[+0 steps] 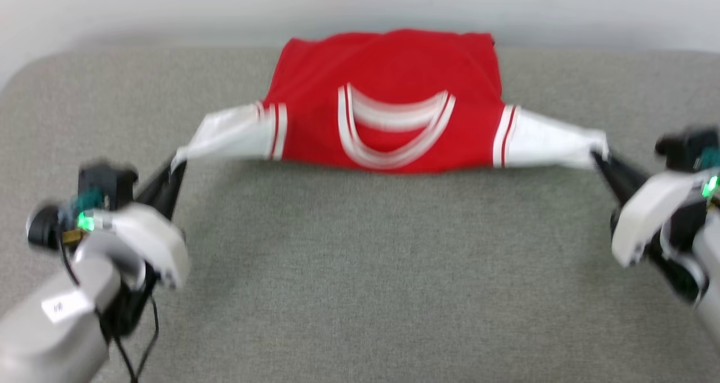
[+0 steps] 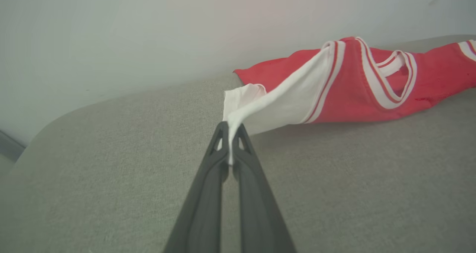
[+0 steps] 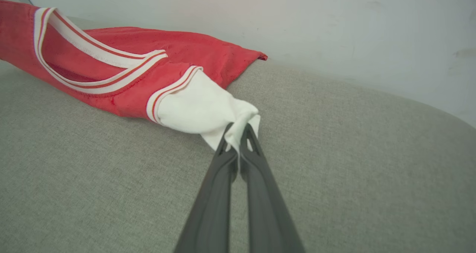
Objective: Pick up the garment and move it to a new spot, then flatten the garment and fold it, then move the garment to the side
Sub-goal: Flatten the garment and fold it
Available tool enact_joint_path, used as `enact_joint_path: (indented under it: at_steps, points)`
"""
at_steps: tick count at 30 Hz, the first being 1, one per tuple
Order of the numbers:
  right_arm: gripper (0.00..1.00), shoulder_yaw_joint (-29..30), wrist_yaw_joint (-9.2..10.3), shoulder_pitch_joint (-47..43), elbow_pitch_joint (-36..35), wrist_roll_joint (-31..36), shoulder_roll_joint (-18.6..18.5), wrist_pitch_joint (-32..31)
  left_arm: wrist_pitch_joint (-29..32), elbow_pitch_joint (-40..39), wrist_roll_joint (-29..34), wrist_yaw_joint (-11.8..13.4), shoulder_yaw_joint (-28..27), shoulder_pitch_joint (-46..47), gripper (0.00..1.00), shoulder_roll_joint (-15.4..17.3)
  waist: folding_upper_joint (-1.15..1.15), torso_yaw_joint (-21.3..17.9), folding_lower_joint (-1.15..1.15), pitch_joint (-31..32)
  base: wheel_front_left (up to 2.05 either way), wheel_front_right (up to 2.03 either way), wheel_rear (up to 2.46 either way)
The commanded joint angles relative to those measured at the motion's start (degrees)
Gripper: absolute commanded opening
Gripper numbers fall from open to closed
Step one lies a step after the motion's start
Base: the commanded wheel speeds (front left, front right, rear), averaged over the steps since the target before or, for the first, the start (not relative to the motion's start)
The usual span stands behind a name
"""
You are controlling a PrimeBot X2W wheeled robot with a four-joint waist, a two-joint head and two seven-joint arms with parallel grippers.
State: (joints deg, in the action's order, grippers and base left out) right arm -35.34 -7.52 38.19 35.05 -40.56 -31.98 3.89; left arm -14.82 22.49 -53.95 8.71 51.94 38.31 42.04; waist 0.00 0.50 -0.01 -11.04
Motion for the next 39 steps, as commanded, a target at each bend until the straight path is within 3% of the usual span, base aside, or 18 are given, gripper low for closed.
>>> enact_joint_path:
  at_steps: [1,14,20,34,35,36,39]
  points:
    - [0.00,0.1,0.06,-2.9,-0.5,-0.5,0.1,-0.2,-0.3,-1.2,-1.3,0.9,0.0,-3.3,0.00,0.6,0.00,-0.7,0.01,2.8,0.00,0.00,0.00]
    - [0.00,4.0,0.06,-23.1,-3.8,-1.7,0.7,-1.7,-0.5,-7.0,-7.6,7.1,-2.5,-24.7,0.00,2.9,0.00,-1.4,0.01,11.4,0.00,0.00,0.00]
    - [0.00,7.4,0.07,-30.6,-5.6,-0.8,0.6,-2.3,-0.4,-8.8,-8.5,8.6,-6.2,-33.0,0.00,1.9,0.00,-1.7,0.01,12.7,0.00,0.00,0.00]
    - [0.00,15.6,0.08,-43.1,-9.3,0.5,1.1,-5.2,-0.4,-8.9,-5.9,7.8,-9.9,-41.3,0.00,-0.8,0.00,0.0,0.01,13.2,0.00,0.00,0.00]
    - [0.31,16.3,0.08,-43.3,-9.5,0.8,1.5,-5.4,-0.4,-8.9,-5.6,7.7,-10.0,-41.2,0.00,-1.1,0.00,0.1,0.01,13.2,0.00,0.00,0.00]
    - [1.00,17.0,0.08,-43.3,-9.9,1.1,1.9,-5.3,-0.4,-8.9,-5.4,7.6,-10.1,-41.0,0.00,-1.3,0.00,0.2,0.01,13.1,0.00,0.00,0.00]
    - [1.00,19.2,0.07,-42.3,-11.1,2.4,2.9,-5.5,-0.4,-9.2,-4.6,7.5,-10.8,-40.4,0.00,-2.1,0.00,0.3,0.01,12.9,0.00,0.00,0.00]
